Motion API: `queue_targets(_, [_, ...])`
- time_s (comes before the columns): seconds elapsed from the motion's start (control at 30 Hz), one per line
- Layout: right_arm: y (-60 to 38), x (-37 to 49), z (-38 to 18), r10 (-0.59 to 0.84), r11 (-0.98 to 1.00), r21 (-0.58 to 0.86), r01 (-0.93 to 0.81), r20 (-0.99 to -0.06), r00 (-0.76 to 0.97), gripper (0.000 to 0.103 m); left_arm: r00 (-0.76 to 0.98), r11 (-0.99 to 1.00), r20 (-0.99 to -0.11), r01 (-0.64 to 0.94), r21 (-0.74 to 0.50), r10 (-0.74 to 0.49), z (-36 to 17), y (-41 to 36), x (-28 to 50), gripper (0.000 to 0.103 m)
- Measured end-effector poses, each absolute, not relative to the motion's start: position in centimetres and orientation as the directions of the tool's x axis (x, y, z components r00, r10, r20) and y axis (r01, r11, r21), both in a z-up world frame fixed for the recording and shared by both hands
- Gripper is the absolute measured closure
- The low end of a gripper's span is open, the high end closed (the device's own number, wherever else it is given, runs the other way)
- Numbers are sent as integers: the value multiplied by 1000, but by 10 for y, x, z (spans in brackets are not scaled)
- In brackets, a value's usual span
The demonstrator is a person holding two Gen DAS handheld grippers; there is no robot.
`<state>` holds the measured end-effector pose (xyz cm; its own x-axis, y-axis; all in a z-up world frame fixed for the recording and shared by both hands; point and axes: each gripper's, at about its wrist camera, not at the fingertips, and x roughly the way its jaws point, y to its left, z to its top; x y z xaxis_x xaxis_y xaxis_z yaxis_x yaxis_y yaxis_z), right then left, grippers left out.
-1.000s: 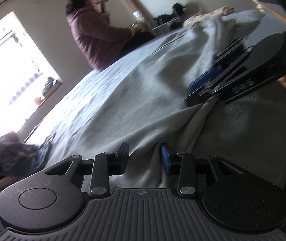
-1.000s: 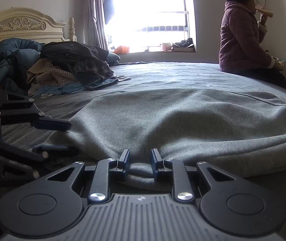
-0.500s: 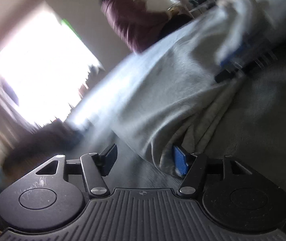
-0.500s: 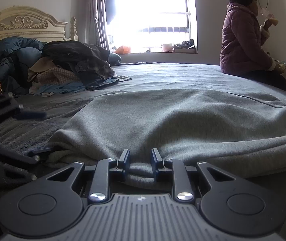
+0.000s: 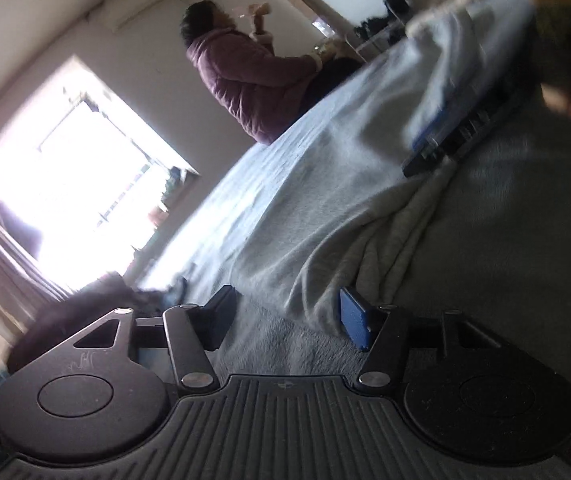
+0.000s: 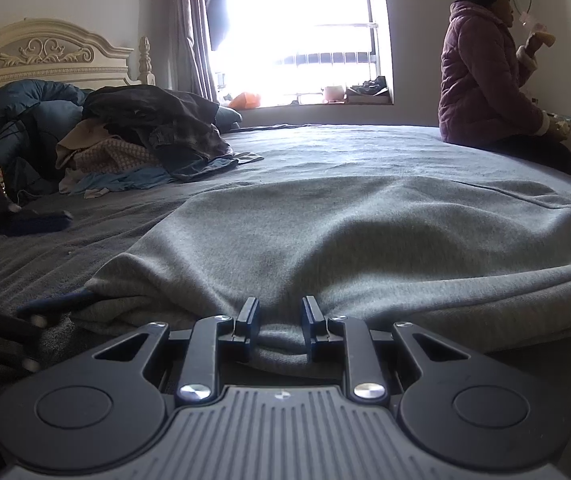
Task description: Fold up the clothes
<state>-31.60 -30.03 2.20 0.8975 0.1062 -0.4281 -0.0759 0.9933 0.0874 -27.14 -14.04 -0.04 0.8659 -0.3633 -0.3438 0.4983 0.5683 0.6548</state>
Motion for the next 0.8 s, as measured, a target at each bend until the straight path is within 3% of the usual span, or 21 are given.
queue_targets(0.13, [-298,-316,22,99,994,83,-70,-428,899,79,800,613,-406,600,515,-442,11,-121,-263,43])
queue_targets(0.37, [-296,-314,23,94,995,74,-69,-436,895,79,765,596,-449,643,481,-462,-6,-127,-252,43])
queue_targets(0.67, [-296,-314,22,92,995,70,-68,-434,896,79,821,614,-419,569,546,-388,-10,-138,-244,43])
queue_targets(0.8, [-295,-314,22,91,995,64,-71,-435,896,79,886,566,-342,463,682,-313,-23,-156,-258,42])
